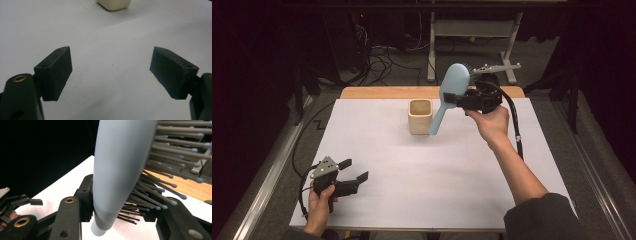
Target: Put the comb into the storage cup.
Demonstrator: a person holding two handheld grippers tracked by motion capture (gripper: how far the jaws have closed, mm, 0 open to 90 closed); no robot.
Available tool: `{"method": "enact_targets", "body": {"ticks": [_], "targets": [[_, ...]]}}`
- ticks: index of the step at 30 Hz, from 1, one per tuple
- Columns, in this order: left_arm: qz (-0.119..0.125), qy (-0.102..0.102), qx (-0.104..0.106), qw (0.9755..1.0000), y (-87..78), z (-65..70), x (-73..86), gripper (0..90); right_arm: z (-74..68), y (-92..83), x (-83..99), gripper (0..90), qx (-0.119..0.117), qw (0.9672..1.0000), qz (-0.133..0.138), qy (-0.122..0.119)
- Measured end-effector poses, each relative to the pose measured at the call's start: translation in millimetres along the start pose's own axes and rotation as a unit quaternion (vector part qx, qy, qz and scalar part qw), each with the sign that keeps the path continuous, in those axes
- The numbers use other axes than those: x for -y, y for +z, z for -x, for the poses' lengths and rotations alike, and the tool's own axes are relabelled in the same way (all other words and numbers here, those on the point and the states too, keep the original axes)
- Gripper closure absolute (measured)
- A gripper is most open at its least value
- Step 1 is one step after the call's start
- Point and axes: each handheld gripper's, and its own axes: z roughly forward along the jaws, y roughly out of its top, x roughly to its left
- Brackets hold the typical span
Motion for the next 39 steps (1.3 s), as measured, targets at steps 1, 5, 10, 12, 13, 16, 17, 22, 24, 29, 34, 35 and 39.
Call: {"method": "enact_targets", "body": {"ticks": [1, 5, 10, 12, 13, 16, 17, 22, 24, 29, 34, 35, 39], "targets": [[0.0, 0.0, 0.0, 1.0, -0.2, -0.1, 0.1, 18.6, 0.5, 0.9, -1.3, 55.7, 0.001, 1.0, 0.001, 0.001], [0.0, 0.0, 0.001, 1.0, -0.3, 0.3, 0.1, 18.6, 1.7, 3.2, -4.4, 55.7, 0.004, 1.0, 0.0, 0.005], [-0.001, 0.0, 0.001, 1.0, -0.2, 0.3, 0.1, 18.6, 2.5, 7.2, -8.5, 55.7, 0.01, 0.9999, -0.002, 0.005], [-0.001, 0.0, 0.001, 1.0, -0.1, 0.3, 0.1, 18.6, 2.5, 8.8, -10.3, 55.7, 0.012, 0.9999, -0.002, 0.005], [-0.001, 0.0, 0.001, 1.0, 0.0, 0.4, 0.1, 18.6, 2.6, 9.8, -11.3, 55.6, 0.012, 0.9999, -0.001, 0.004], [-0.001, 0.001, 0.002, 1.0, 0.0, 0.6, 0.1, 18.6, 2.3, 12.5, -14.1, 55.6, 0.014, 0.9999, -0.001, 0.003], [-0.001, 0.001, 0.002, 1.0, -0.1, 0.7, 0.1, 18.6, 2.0, 13.3, -15.2, 55.6, 0.015, 0.9999, -0.002, 0.004], [0.0, 0.001, 0.003, 1.0, -0.1, 0.7, 0.1, 18.6, 0.7, 17.8, -20.5, 55.7, 0.017, 0.9999, -0.003, 0.002], [0.0, 0.001, 0.003, 1.0, -0.1, 0.6, 0.1, 18.6, 0.4, 19.4, -22.3, 55.6, 0.017, 0.9998, -0.004, 0.001], [0.0, 0.0, 0.004, 1.0, 0.1, 0.6, 0.0, 18.6, 0.3, 23.5, -26.2, 55.6, 0.019, 0.9998, -0.005, 0.0], [0.0, 0.0, 0.005, 1.0, 0.1, 0.6, 0.0, 18.6, 0.8, 27.7, -29.4, 55.6, 0.02, 0.9998, -0.005, 0.001], [0.0, 0.0, 0.006, 1.0, 0.2, 0.7, 0.0, 18.6, 0.9, 29.0, -30.0, 55.6, 0.021, 0.9998, -0.005, 0.001], [-0.001, 0.001, 0.007, 1.0, 0.3, 0.8, 0.0, 18.6, 2.1, 35.5, -33.6, 55.6, 0.024, 0.9997, -0.009, 0.002]]}}
